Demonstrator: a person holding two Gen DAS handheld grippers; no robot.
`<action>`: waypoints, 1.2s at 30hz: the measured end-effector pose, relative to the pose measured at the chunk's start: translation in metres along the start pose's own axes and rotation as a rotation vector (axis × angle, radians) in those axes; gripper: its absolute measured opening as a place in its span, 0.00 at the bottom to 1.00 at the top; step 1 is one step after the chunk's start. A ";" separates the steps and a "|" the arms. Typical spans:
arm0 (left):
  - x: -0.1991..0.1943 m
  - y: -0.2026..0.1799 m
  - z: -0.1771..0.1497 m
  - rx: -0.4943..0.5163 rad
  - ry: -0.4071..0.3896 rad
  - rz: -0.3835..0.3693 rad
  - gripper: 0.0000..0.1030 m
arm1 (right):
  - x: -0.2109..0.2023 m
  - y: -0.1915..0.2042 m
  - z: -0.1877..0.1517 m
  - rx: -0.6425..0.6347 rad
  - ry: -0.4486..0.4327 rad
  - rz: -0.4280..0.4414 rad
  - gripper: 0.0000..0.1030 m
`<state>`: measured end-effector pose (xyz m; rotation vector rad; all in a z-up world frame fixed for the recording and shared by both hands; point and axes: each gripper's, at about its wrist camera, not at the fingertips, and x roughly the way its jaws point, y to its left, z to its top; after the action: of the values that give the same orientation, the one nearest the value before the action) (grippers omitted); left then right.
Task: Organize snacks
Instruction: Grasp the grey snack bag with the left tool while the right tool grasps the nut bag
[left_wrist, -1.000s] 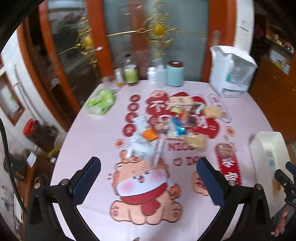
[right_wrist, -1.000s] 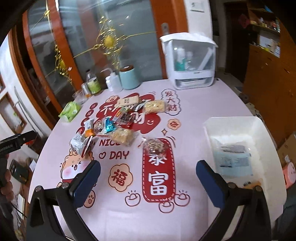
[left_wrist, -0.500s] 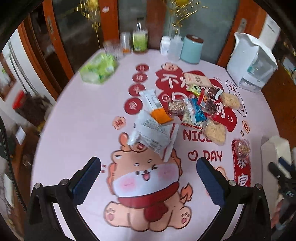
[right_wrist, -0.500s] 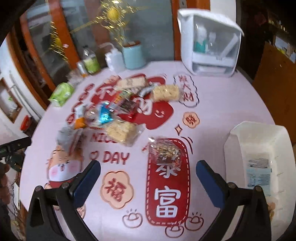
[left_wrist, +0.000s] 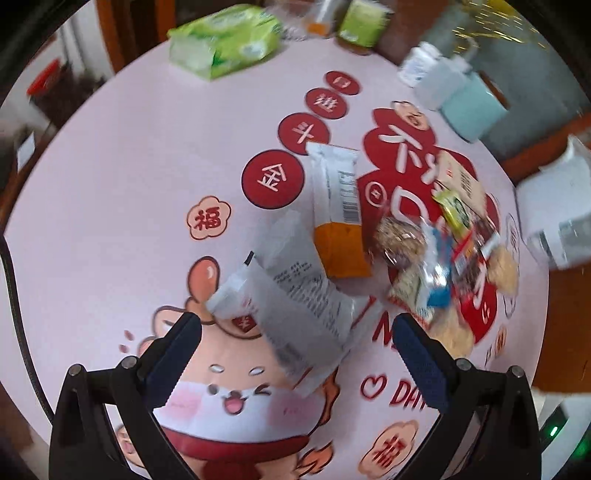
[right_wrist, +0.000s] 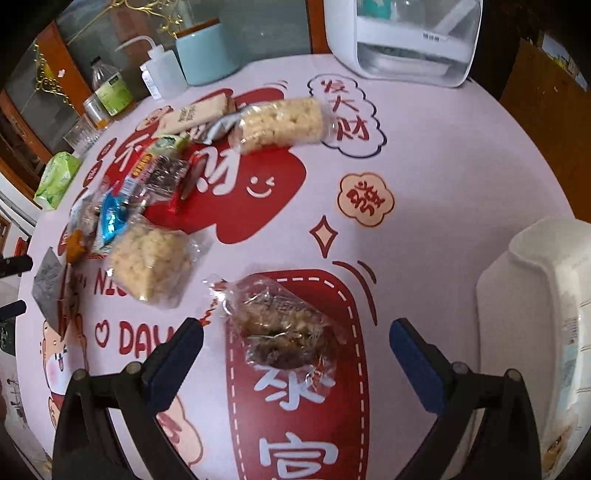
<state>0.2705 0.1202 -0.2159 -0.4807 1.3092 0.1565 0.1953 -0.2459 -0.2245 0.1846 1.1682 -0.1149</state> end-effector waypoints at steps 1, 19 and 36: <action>0.006 -0.001 0.002 -0.021 0.004 0.004 1.00 | 0.003 -0.001 0.000 0.002 0.005 0.003 0.98; 0.049 0.014 0.009 -0.158 0.008 0.156 1.00 | 0.024 0.016 -0.006 -0.080 0.018 -0.024 0.72; 0.048 0.000 0.001 -0.029 -0.009 0.195 0.58 | 0.010 0.039 -0.030 -0.160 -0.001 -0.025 0.49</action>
<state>0.2843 0.1129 -0.2609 -0.3764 1.3459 0.3397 0.1792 -0.2011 -0.2424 0.0286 1.1734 -0.0435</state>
